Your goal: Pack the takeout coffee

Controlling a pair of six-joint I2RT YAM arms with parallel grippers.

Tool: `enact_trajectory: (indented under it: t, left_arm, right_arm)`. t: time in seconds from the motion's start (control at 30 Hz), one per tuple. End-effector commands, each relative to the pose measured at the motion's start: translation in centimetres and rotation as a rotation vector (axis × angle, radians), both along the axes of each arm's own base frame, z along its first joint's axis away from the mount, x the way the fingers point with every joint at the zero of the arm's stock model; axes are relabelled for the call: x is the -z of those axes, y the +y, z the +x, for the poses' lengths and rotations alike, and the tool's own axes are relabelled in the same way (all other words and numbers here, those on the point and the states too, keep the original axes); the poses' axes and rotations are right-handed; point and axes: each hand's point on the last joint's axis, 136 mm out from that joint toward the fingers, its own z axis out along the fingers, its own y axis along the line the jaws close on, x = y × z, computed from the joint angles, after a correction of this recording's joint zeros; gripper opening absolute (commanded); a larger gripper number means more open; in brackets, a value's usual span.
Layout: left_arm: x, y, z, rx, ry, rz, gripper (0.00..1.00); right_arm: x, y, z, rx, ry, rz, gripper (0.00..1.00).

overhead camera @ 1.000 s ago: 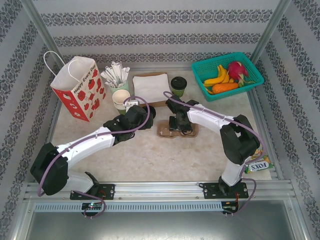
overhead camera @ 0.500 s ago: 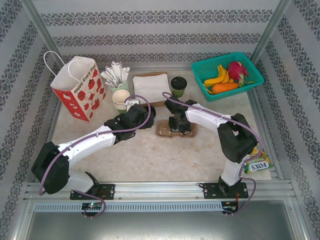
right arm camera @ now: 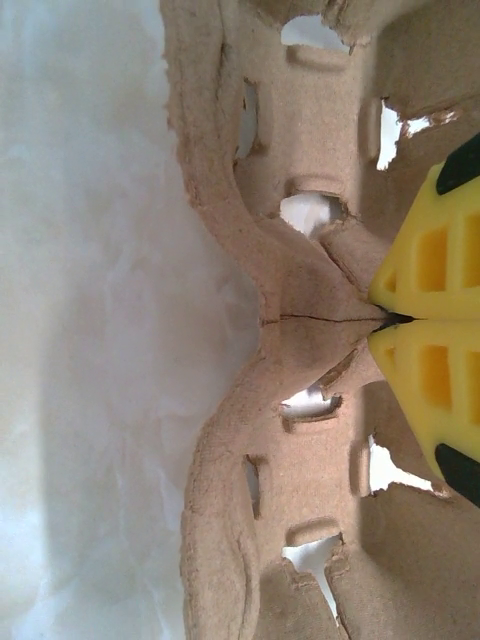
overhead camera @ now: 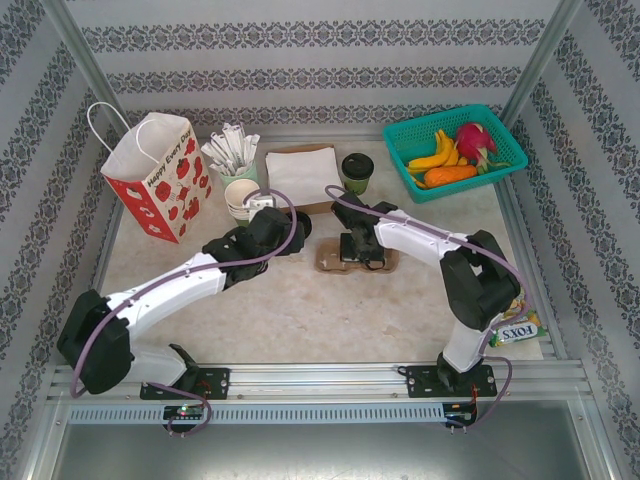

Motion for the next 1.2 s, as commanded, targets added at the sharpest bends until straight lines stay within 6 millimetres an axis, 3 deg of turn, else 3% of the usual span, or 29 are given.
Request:
enact_trajectory:
  t: [0.0,0.27,0.57,0.83,0.97,1.17]
  left_arm:
    - [-2.2,2.4,0.0,-0.083,-0.045,-0.032,0.99]
    - [-6.6,7.4,-0.1,-0.214,-0.113,-0.074,0.99]
    - [-11.8,14.7,-0.6,-0.359,-0.116,-0.11,0.99]
    - [-15.8,21.7,-1.4,-0.602,-0.113,-0.1,0.99]
    - [-15.6,25.3,-1.5,-0.732,-0.086,-0.168,0.99]
    - [-13.9,28.3,-0.5,-0.888,0.018,-0.276,0.99]
  right_arm:
    - [-1.8,-0.6,0.6,-0.027,-0.094,-0.018,0.0]
    - [-2.7,-0.9,1.0,-0.012,-0.14,0.011,0.0]
    - [-3.2,-0.1,1.5,0.021,-0.189,0.084,0.0]
    - [-4.2,0.8,2.6,0.053,-0.256,0.157,0.0]
    - [-4.5,0.8,2.7,0.052,-0.264,0.159,0.0]
    - [-4.8,0.6,2.7,0.072,-0.282,0.172,0.0]
